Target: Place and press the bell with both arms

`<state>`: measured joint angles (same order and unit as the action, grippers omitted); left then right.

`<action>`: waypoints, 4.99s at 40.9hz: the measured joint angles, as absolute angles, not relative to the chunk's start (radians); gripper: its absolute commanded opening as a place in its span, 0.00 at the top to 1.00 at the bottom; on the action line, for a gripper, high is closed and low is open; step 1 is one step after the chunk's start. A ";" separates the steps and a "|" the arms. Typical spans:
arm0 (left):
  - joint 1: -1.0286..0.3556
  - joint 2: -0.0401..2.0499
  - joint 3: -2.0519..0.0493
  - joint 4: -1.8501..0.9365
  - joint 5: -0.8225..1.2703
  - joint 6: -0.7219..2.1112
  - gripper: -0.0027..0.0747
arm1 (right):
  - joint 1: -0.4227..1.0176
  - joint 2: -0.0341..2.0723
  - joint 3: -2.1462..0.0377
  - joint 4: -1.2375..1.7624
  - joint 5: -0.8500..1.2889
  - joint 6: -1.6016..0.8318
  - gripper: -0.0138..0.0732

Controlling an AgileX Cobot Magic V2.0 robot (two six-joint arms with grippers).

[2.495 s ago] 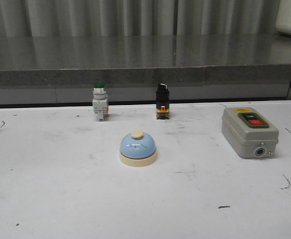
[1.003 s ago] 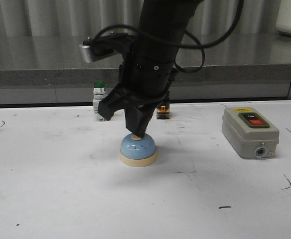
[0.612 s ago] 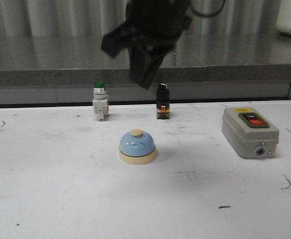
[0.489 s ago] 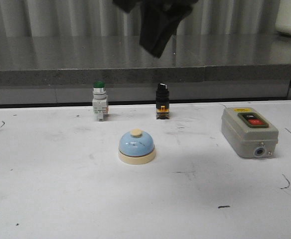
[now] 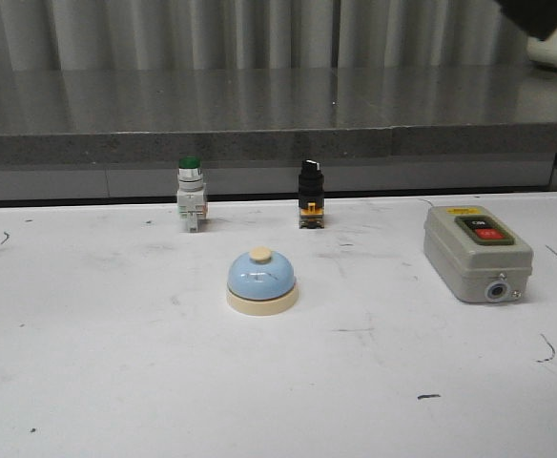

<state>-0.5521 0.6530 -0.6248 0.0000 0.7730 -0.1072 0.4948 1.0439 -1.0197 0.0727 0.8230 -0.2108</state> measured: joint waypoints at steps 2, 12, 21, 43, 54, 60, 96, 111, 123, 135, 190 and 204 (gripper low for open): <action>-0.552 0.653 -0.625 0.000 0.773 -0.107 0.30 | 0.493 0.991 -0.977 0.075 0.825 -0.211 0.92; -0.552 0.653 -0.625 0.000 0.773 -0.107 0.30 | 0.493 0.725 -0.814 0.081 0.850 -0.204 0.92; -0.552 0.653 -0.625 0.000 0.773 -0.108 0.30 | 0.493 0.554 -0.734 0.083 0.897 -0.137 0.92; -0.552 0.653 -0.625 0.000 0.768 -0.108 0.69 | 0.493 0.506 -0.709 0.086 0.908 -0.125 0.92; -0.552 0.653 -0.625 0.000 0.768 -0.108 0.99 | 0.493 0.506 -0.709 0.086 0.908 -0.125 0.92; -0.552 0.653 -0.625 0.000 0.768 -0.108 0.99 | 0.493 0.506 -0.709 0.086 0.908 -0.125 0.92; -0.040 0.000 0.005 0.012 0.100 -0.108 0.99 | 0.493 0.504 -0.709 0.087 0.910 -0.125 0.92; -0.028 -0.005 0.005 0.041 0.085 -0.108 0.99 | 0.493 0.504 -0.709 0.088 0.913 -0.125 0.92; -0.028 -0.005 0.005 0.041 0.085 -0.108 0.99 | 0.493 0.504 -0.709 0.088 0.914 -0.125 0.92; -0.028 -0.005 0.005 0.041 0.085 -0.108 0.99 | 0.493 0.504 -0.709 0.088 0.914 -0.125 0.92; -0.028 -0.005 0.005 0.041 0.082 -0.108 0.99 | 0.086 -0.009 0.027 0.055 0.081 -0.125 0.92; -0.028 -0.005 0.005 0.041 0.082 -0.108 0.99 | 0.086 -0.009 0.027 0.080 0.077 -0.125 0.92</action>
